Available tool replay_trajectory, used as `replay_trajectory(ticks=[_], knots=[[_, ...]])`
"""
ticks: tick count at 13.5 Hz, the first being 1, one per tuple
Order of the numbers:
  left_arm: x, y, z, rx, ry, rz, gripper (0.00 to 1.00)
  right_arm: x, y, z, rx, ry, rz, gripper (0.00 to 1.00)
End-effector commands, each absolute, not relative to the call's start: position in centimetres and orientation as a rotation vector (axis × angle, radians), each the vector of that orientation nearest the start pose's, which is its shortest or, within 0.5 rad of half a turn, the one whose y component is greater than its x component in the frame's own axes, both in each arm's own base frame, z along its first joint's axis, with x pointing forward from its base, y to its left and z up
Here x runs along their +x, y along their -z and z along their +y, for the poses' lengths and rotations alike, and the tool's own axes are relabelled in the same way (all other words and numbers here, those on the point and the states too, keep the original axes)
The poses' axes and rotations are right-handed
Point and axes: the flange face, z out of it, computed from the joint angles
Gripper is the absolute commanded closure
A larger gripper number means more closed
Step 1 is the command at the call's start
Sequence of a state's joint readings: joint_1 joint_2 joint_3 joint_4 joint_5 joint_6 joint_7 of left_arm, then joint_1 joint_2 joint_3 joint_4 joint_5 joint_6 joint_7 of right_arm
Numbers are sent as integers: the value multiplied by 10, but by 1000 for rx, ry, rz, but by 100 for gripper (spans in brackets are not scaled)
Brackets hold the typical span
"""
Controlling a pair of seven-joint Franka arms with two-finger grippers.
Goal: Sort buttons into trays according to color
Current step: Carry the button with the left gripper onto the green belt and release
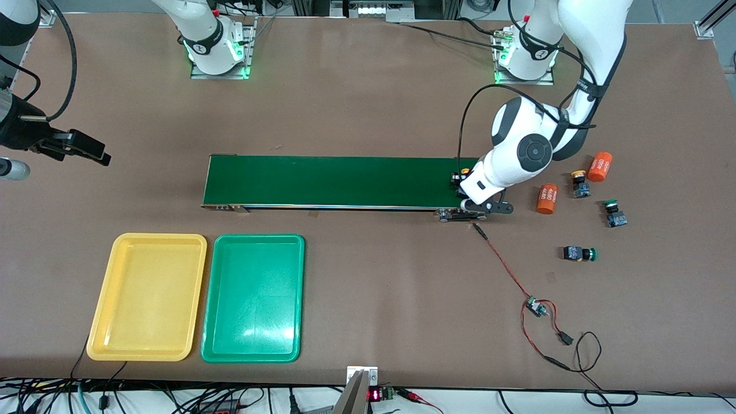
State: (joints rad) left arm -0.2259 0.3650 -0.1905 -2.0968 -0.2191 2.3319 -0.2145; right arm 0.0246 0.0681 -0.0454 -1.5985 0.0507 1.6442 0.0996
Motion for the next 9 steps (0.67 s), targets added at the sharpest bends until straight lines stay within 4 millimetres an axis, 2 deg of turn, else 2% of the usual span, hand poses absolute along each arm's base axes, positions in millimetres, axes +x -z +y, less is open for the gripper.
replay_trajectory(ticks=[1, 2, 4, 6, 8, 9], knots=[[521, -244, -238, -3310, -300, 31, 29, 578, -581, -7, -3068, -30, 205, 0], [522, -248, -238, -3312, -287, 57, 0, 578, -581, -7, -3068, -30, 205, 0], [525, -264, -237, -3322, -242, 63, 0, 578, -581, -7, -3068, -30, 205, 0], [534, -287, -219, -3332, -180, 19, 0, 578, -581, -7, -3068, -32, 205, 0], [553, -299, -171, -3330, -113, -46, 0, 578, -581, -7, -3068, -32, 205, 0], [566, -302, -135, -3320, -70, -26, 0, 578, -581, -7, -3068, -32, 205, 0]])
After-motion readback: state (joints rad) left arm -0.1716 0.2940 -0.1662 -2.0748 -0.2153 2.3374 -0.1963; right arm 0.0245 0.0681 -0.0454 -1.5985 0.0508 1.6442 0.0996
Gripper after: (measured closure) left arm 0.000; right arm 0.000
